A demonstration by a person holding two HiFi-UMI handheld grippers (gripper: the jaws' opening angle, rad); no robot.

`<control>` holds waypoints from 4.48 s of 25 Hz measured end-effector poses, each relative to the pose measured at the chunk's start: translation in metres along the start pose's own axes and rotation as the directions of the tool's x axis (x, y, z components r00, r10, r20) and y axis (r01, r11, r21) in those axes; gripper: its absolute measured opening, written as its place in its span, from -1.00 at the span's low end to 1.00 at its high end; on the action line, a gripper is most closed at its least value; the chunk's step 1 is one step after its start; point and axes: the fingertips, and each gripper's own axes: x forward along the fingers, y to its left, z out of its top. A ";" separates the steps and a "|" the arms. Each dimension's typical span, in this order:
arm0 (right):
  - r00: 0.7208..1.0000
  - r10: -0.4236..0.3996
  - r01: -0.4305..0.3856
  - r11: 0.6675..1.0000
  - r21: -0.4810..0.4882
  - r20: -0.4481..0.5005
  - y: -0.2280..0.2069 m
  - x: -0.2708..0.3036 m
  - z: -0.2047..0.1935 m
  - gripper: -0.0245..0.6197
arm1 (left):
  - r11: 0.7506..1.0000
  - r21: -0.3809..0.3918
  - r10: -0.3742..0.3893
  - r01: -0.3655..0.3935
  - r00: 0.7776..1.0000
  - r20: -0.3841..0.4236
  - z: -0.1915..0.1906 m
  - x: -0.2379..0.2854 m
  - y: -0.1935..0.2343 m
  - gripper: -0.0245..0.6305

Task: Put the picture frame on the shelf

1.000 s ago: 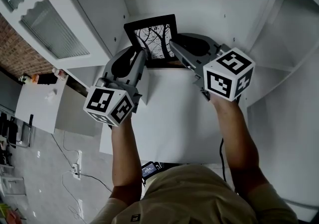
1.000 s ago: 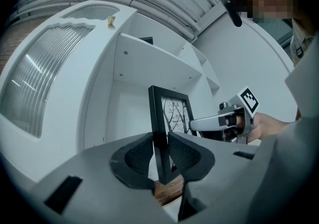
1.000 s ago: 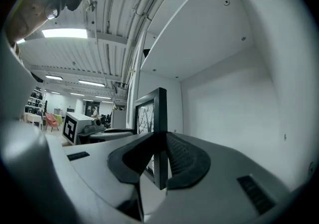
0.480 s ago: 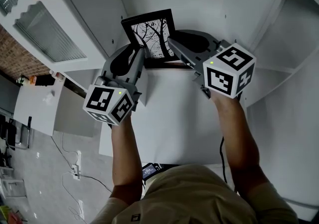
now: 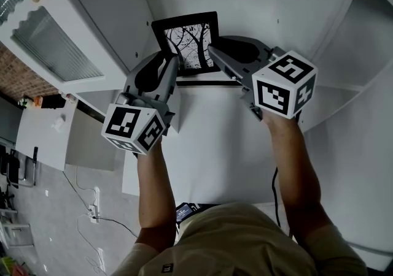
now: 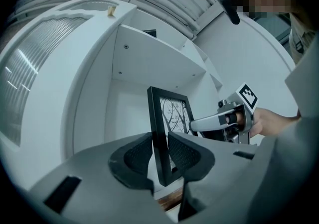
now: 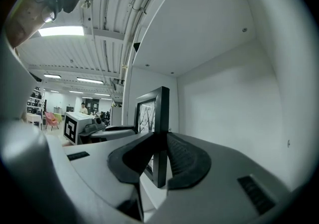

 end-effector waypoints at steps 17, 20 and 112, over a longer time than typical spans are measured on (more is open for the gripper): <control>0.999 0.004 -0.006 0.999 -0.045 -0.032 0.004 0.001 -0.005 -0.69 | 0.999 0.040 -0.005 0.005 1.000 0.013 -0.002 0.000 0.002 -0.67; 0.999 0.002 -0.003 0.999 -0.049 -0.035 0.004 0.001 -0.005 -0.69 | 0.999 0.042 -0.006 0.005 1.000 0.010 -0.003 0.000 0.002 -0.67; 0.993 0.072 -0.067 0.996 0.052 -0.097 0.084 -0.079 -0.085 -0.68 | 0.997 0.057 -0.041 0.048 0.992 -0.123 -0.034 -0.106 -0.072 -0.67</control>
